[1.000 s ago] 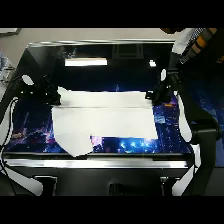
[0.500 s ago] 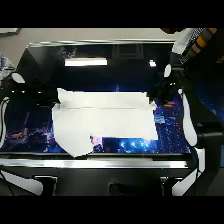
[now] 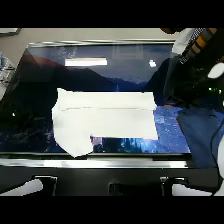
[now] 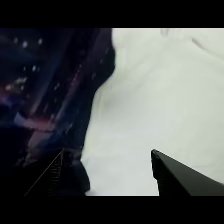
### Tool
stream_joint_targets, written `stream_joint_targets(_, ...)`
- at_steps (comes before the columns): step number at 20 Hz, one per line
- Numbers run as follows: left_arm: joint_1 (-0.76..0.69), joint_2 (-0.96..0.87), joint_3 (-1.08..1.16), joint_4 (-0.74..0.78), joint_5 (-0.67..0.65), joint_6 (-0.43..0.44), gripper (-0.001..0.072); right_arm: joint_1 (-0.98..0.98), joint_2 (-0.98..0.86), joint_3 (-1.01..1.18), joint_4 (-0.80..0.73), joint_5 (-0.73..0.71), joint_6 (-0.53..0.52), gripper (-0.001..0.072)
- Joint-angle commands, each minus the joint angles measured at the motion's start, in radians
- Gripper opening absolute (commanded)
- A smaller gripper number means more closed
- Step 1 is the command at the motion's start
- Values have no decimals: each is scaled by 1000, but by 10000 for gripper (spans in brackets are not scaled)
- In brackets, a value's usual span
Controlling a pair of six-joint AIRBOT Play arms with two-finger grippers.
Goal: Fold the clothes and pants, and hang the long-sleeved shirts on hangers.
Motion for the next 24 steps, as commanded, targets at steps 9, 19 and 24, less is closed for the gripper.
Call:
stream_joint_targets(9,-71,136,-434,-128,116,131,596,-35,159,-363,280,-144,-140,401)
stream_joint_targets(19,-205,124,-451,-128,142,131,114,-35,162,-362,285,-107,-140,420)
stream_joint_targets(24,-205,128,-448,-127,124,137,18,-168,184,-362,274,-48,-136,419)
